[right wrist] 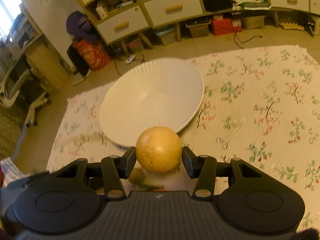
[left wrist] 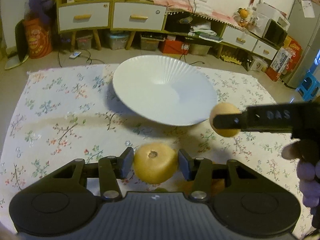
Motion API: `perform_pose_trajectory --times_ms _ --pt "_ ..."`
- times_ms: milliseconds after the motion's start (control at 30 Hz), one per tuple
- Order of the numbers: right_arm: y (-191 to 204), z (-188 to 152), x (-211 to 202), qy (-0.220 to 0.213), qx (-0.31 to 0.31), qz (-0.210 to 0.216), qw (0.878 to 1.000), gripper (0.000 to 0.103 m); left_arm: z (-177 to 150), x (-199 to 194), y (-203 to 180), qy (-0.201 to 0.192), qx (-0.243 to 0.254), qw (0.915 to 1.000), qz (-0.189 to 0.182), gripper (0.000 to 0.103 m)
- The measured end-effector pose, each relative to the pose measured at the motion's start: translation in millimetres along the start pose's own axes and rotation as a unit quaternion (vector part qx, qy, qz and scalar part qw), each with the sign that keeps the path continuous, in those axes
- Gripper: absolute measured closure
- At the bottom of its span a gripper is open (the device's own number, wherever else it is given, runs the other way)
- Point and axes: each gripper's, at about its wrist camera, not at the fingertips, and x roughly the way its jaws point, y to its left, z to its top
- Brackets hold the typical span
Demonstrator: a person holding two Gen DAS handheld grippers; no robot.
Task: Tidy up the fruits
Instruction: 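Lift the pale fruit with the left tool while the right tool lifts the grapefruit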
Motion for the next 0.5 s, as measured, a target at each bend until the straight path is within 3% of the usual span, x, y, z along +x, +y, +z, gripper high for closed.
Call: perform_pose_trajectory --times_ms 33,133,200,300,367,500 --pt "1.0 1.6 0.4 -0.005 -0.001 -0.002 1.0 0.057 1.6 -1.6 -2.4 -0.007 0.004 1.0 -0.003 0.094" --pt "2.1 6.0 4.6 -0.016 -0.002 -0.003 1.0 0.057 6.9 -3.6 -7.2 -0.022 0.009 0.9997 -0.002 0.093" --pt "-1.0 5.2 7.6 -0.016 0.009 -0.007 1.0 0.057 6.8 0.9 -7.5 -0.002 0.017 0.9997 0.02 0.093" --pt "-4.0 2.0 10.7 -0.003 0.014 -0.011 1.0 0.057 1.3 6.0 -3.5 0.015 0.014 0.9996 0.02 0.08" --pt "-5.9 0.4 9.7 0.0 0.012 -0.013 1.0 0.057 -1.8 7.5 -2.5 0.022 0.022 0.9994 0.012 0.058" --pt "-8.1 -0.6 7.3 0.008 0.013 -0.023 1.0 0.057 -8.7 16.9 -1.0 0.054 0.025 0.9982 -0.006 0.053"
